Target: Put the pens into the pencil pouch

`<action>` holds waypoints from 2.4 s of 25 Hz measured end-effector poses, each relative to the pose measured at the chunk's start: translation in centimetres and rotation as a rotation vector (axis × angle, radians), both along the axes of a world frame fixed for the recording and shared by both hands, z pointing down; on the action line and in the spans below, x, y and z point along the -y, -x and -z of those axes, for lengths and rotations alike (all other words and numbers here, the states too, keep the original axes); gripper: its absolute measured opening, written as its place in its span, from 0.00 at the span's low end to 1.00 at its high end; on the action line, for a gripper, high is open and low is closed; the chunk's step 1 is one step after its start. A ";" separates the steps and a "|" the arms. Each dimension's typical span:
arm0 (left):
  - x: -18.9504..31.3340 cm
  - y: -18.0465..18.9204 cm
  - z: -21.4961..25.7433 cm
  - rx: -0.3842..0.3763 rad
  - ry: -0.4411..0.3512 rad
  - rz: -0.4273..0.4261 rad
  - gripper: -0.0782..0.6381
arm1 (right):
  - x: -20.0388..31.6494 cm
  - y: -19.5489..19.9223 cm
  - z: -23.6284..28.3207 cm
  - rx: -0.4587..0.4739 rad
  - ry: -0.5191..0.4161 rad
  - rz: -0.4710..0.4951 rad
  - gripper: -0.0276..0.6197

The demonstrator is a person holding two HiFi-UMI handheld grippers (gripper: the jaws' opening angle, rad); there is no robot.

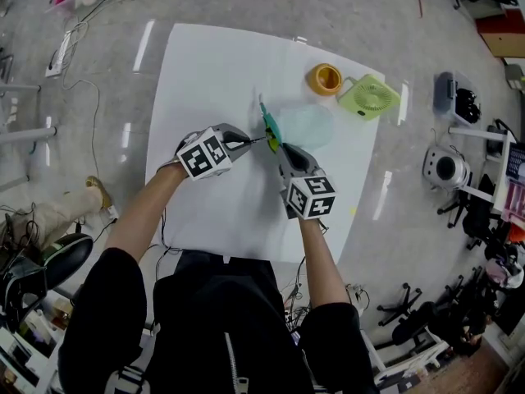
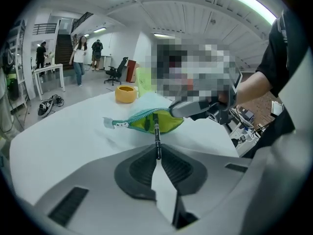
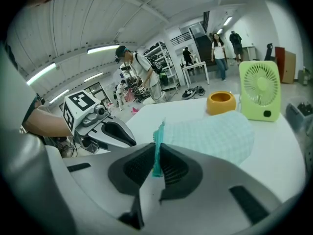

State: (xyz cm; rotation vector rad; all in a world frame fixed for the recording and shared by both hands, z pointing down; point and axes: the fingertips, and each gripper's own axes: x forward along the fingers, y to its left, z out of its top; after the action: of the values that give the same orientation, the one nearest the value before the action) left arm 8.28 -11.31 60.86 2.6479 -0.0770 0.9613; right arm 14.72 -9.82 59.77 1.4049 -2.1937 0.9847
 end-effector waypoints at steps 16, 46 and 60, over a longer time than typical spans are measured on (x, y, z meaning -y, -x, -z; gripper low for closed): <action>0.8 -4.7 0.0 -0.050 0.023 0.007 0.17 | 0.0 1.3 0.2 0.040 0.007 -0.012 0.11; 2.3 -5.1 -0.6 -0.094 0.027 0.120 0.18 | 0.3 1.1 -0.5 0.071 0.024 -0.038 0.11; 4.8 2.5 1.0 -0.136 0.004 0.379 0.18 | -0.4 0.3 -3.6 0.046 0.086 -0.035 0.12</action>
State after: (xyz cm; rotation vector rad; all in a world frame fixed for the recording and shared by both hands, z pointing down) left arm 5.74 -16.08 59.84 2.5540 -0.5227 0.6540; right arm 14.43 -9.43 63.37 1.3998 -2.1387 1.1202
